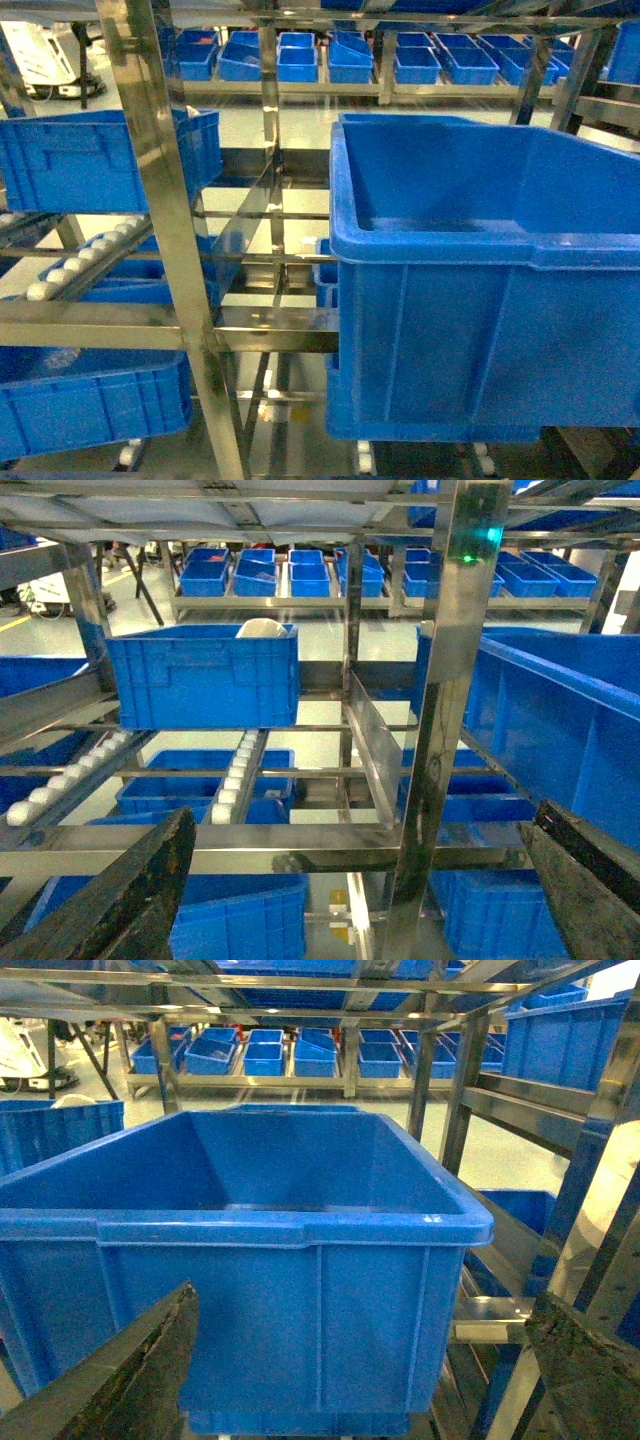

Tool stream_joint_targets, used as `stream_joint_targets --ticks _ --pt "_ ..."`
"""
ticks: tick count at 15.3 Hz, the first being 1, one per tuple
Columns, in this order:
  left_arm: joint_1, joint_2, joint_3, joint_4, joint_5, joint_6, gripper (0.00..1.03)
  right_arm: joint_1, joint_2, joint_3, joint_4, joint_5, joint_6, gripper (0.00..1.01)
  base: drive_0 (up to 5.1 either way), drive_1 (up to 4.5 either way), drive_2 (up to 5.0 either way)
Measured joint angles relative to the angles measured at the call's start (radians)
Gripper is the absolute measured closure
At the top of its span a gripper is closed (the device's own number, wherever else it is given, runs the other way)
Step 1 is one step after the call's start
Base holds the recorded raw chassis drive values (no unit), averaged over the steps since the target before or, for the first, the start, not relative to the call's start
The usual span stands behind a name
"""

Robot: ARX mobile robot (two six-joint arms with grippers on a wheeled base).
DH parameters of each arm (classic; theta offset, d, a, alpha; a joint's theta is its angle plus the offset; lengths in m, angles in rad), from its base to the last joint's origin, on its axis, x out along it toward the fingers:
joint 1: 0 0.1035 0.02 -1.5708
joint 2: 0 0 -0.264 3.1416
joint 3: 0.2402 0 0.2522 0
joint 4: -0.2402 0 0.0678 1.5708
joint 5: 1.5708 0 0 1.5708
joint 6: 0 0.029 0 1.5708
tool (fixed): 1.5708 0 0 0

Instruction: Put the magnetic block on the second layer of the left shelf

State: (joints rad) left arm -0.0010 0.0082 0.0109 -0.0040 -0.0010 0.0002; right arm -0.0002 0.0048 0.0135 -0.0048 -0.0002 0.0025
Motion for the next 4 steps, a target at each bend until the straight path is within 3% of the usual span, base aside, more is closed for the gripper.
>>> stream_joint_targets --ticks 4 --pt "0.0 0.0 0.0 0.0 0.0 0.0 0.05 0.0 0.0 0.0 0.0 0.0 0.0 0.03 0.0 0.0 0.0"
